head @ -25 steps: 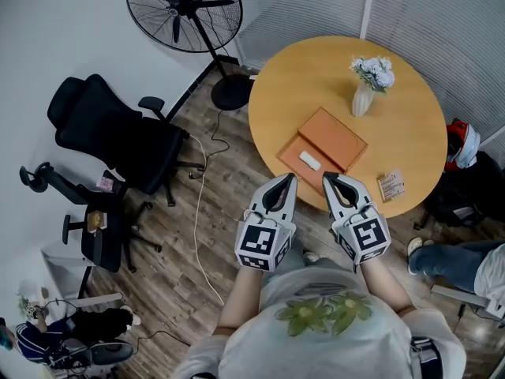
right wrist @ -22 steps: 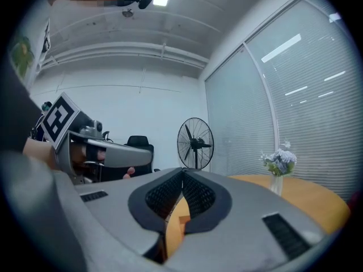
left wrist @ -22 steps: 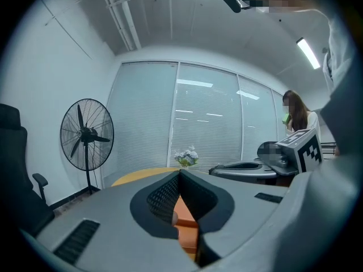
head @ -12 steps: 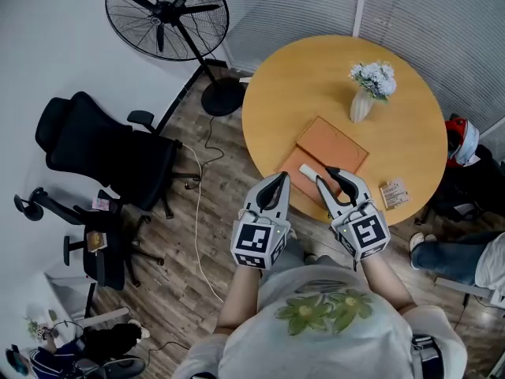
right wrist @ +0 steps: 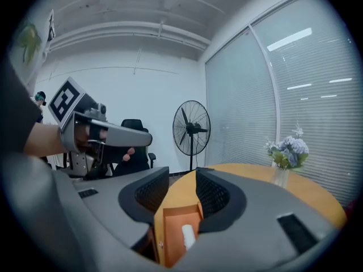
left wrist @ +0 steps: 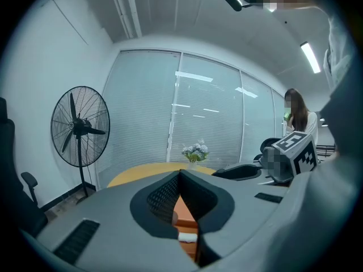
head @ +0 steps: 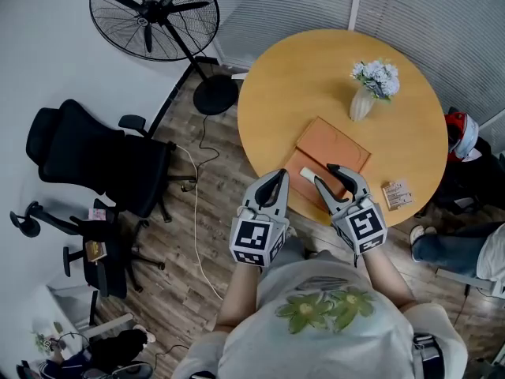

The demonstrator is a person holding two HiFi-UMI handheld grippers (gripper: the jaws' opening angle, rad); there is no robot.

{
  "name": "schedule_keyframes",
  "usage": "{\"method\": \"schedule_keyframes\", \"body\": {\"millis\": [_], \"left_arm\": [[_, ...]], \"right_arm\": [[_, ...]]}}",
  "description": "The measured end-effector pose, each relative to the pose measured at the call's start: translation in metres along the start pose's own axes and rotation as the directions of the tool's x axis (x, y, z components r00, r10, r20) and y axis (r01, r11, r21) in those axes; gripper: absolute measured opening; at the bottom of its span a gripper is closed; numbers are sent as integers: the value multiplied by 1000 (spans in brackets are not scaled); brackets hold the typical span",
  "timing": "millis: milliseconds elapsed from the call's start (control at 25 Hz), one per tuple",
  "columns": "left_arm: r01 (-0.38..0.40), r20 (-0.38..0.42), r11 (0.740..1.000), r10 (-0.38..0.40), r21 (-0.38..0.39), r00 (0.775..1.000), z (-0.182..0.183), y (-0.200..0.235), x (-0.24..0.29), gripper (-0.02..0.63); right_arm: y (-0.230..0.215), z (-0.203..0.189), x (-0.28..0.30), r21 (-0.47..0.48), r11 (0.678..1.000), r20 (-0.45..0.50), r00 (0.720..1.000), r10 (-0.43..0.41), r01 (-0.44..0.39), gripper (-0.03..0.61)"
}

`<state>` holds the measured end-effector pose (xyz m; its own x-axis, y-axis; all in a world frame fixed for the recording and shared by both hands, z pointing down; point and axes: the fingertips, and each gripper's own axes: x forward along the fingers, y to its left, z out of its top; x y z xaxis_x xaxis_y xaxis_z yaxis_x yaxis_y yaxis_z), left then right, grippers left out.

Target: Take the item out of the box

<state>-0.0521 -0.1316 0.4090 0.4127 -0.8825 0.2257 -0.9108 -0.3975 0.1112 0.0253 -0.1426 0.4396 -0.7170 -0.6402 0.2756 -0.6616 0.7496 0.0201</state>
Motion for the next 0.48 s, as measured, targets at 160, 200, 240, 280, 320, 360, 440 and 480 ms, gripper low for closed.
{"method": "schedule_keyframes", "body": {"millis": [160, 200, 240, 280, 320, 360, 440, 480], "left_arm": [[22, -11, 1000, -22, -3, 1000, -4, 9, 11, 2], [28, -11, 1000, -29, -4, 1000, -4, 11, 14, 2], [35, -10, 999, -35, -4, 999, -3, 13, 17, 2], [42, -11, 999, -42, -3, 999, -3, 16, 19, 2], [48, -12, 999, -48, -1, 999, -3, 18, 21, 2], [53, -13, 999, -53, 1, 998, -3, 21, 23, 2], [62, -15, 998, -62, 5, 998, -3, 27, 27, 2], [67, -15, 998, -67, 6, 998, -3, 30, 29, 2]], "right_arm": [[1, -18, 14, -6, 1000, -78, 997, 25, -26, 155], [2, -24, 18, -8, 999, -102, 994, 32, -33, 155], [3, -29, 22, -10, 999, -126, 991, 36, -37, 155], [3, -33, 26, -9, 999, -146, 989, 39, -40, 155], [4, -38, 30, -6, 999, -162, 986, 41, -42, 155], [4, -41, 34, 0, 999, -174, 984, 42, -42, 155], [3, -47, 41, 9, 999, -193, 980, 40, -39, 155], [2, -51, 44, 11, 999, -203, 979, 38, -36, 155]]}}
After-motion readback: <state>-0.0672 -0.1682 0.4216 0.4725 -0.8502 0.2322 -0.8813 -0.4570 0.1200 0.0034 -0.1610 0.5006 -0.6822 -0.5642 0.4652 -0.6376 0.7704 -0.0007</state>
